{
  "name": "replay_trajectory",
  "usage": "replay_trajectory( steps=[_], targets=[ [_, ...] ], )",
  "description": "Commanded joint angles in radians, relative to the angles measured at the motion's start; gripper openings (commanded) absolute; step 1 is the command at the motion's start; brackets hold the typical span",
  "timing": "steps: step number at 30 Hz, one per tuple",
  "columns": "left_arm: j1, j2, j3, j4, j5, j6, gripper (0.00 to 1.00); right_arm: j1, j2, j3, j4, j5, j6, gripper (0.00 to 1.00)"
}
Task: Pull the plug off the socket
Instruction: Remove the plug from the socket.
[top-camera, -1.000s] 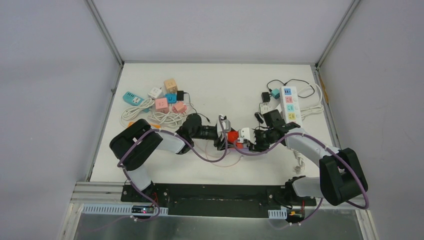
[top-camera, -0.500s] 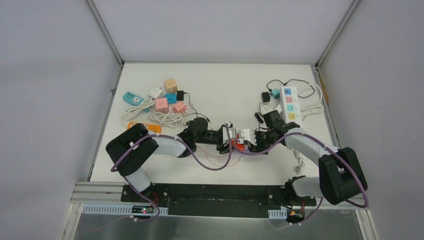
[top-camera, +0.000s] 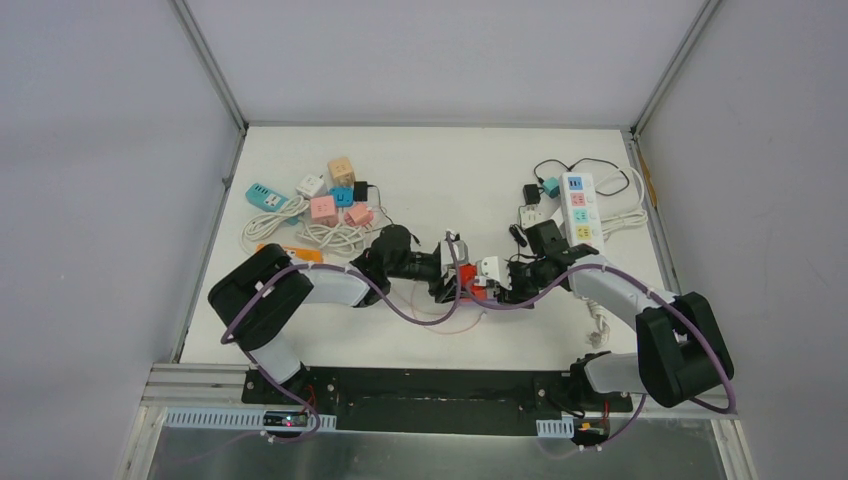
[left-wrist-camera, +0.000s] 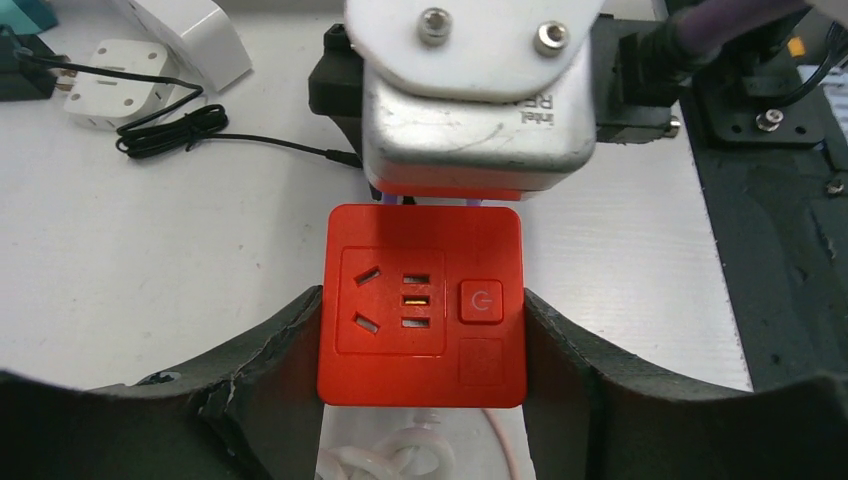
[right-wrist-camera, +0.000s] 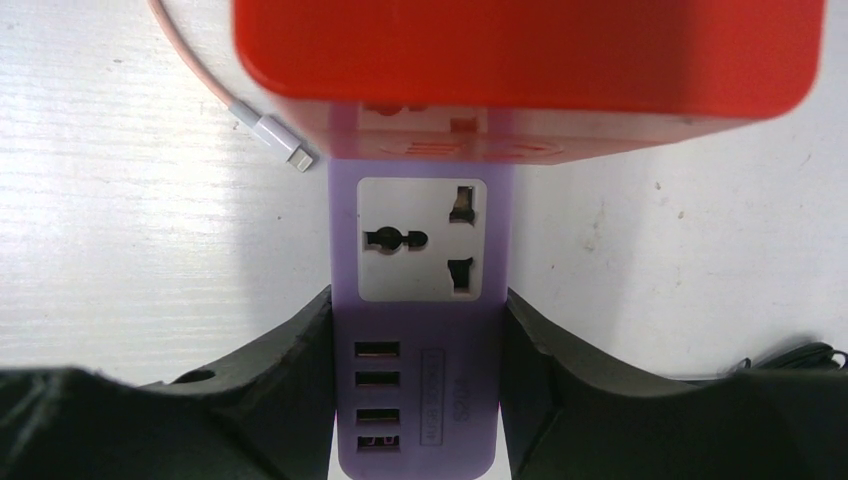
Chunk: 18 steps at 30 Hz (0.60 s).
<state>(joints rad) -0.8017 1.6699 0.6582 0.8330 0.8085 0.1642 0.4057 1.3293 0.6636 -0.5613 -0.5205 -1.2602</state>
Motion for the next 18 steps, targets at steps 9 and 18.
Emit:
replay_trajectory(
  steps=[9,18],
  targets=[
    [-0.088,-0.173,0.015,-0.213,-0.213,0.224,0.0,-0.016,0.013,0.004,-0.016,0.114,-0.02,0.0],
    [-0.004,-0.149,0.062,-0.155,-0.02,0.0,0.0,-0.016,0.009,0.006,-0.019,0.115,-0.019,0.0]
  ],
)
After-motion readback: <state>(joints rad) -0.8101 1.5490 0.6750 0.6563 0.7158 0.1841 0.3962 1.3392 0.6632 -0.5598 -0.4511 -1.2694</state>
